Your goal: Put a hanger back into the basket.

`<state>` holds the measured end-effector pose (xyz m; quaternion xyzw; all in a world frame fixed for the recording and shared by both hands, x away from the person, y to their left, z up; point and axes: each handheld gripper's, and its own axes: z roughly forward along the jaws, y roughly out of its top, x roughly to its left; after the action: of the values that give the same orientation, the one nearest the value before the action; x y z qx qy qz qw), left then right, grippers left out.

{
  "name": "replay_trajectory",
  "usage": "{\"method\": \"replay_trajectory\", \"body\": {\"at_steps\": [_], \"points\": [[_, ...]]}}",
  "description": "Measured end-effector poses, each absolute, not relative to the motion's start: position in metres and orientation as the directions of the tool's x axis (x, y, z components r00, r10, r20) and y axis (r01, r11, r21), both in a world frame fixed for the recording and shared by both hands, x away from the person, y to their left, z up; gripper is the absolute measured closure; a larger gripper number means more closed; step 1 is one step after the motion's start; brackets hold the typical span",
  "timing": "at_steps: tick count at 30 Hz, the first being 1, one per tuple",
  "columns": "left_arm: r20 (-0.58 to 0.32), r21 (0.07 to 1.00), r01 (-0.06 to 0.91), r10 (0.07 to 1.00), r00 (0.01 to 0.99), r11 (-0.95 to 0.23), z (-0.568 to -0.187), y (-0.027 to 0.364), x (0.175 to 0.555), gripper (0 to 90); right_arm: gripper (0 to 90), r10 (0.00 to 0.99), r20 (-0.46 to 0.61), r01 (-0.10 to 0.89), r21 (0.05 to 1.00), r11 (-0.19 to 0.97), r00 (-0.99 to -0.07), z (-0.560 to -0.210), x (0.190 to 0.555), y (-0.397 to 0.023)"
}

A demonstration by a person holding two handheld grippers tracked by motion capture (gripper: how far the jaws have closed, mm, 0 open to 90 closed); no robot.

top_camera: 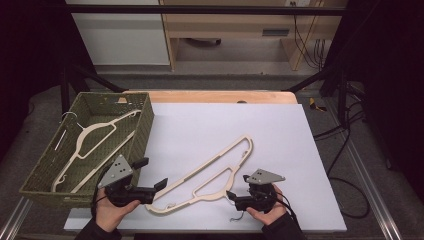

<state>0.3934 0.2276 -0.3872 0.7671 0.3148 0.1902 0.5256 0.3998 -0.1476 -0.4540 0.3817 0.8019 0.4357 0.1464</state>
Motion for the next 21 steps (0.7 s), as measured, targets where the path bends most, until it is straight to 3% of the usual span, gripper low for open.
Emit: {"method": "replay_trajectory", "body": {"at_steps": [5, 21], "points": [[-0.042, 0.914, 0.302, 0.677, 0.734, -0.27, -0.397, 0.219, 0.395, 9.0, 29.9, 0.736, 0.082, 0.497, 0.786, 0.366, -0.672, -0.461, 0.397, -0.139], [-0.039, 0.884, 0.333, 0.657, 0.753, -0.329, -0.416, 0.203, 0.398, 10.2, 71.9, 0.732, 0.086, 0.569, 0.691, 0.445, -0.676, -0.477, 0.396, -0.124]]}}
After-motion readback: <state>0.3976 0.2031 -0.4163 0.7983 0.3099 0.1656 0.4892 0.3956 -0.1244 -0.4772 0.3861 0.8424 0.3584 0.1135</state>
